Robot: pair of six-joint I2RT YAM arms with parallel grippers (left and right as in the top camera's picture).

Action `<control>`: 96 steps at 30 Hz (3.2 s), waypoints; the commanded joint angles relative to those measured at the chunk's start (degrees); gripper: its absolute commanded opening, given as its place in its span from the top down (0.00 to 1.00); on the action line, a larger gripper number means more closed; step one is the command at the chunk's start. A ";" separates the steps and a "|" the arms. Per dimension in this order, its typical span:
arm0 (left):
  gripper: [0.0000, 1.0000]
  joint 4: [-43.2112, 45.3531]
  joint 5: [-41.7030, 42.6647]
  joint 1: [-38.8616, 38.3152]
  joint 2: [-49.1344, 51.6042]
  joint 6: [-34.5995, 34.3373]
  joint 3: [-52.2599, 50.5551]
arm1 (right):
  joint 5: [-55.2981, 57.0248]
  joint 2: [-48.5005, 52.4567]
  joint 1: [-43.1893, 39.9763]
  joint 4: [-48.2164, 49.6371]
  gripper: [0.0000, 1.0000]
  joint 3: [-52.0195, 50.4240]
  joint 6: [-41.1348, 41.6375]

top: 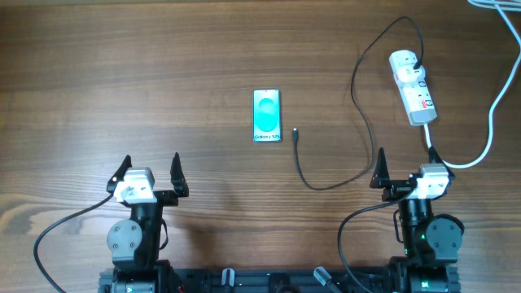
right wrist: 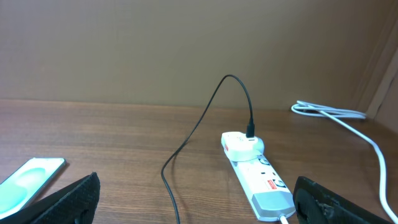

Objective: Plug charger to phone and switch on socket

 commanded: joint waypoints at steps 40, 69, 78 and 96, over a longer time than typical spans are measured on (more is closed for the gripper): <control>0.00 -20.37 33.94 -0.22 31.39 -19.21 48.78 | 0.76 -0.50 -0.28 0.11 0.00 -0.13 -0.31; 0.01 -64.70 7.89 -28.85 103.95 -27.69 99.82 | 0.76 -0.50 -0.28 0.11 0.00 -0.13 -0.31; 0.00 -60.15 2.75 -29.51 108.08 -27.89 103.54 | 0.76 -0.50 -0.28 0.11 0.00 -0.13 -0.31; 0.00 -53.05 -8.57 -34.67 122.38 -35.17 103.47 | 0.76 -0.50 -0.28 0.11 0.00 -0.13 -0.28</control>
